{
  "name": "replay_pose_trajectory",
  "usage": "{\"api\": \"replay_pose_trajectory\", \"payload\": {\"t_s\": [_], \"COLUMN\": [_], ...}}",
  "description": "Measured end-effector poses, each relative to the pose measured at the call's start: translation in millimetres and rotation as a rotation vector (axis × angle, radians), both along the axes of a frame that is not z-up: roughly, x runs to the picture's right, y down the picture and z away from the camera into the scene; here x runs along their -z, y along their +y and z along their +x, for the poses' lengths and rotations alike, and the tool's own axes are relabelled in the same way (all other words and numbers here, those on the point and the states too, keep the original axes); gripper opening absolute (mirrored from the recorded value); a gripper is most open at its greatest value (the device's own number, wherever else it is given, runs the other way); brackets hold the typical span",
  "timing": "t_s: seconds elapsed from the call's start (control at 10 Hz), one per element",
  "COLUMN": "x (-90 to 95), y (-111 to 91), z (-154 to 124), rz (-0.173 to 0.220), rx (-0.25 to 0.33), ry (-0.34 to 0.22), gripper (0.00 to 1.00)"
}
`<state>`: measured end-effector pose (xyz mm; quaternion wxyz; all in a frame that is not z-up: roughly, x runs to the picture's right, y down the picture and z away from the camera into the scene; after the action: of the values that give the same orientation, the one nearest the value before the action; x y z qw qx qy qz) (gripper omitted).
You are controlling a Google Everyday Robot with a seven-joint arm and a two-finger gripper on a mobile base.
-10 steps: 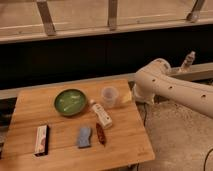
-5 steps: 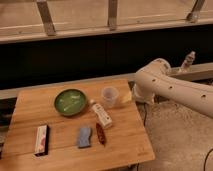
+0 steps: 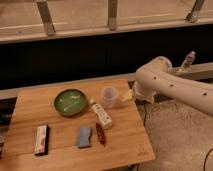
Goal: Pick up the ceramic bowl
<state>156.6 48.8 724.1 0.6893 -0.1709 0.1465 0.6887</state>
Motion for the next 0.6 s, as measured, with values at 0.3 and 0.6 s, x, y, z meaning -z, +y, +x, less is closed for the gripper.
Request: {"api": "replay_pose_trajectory", "payload": {"t_s": [0.3, 0.6], "x": [-36.7, -55.6], "y": [-41.9, -78.3], "z": [-30.9, -102.9], "rz": [-0.029, -0.06], "rx": [0.053, 0.114], "ry": [-0.05, -0.127], "gripper": [0.8, 0.8]}}
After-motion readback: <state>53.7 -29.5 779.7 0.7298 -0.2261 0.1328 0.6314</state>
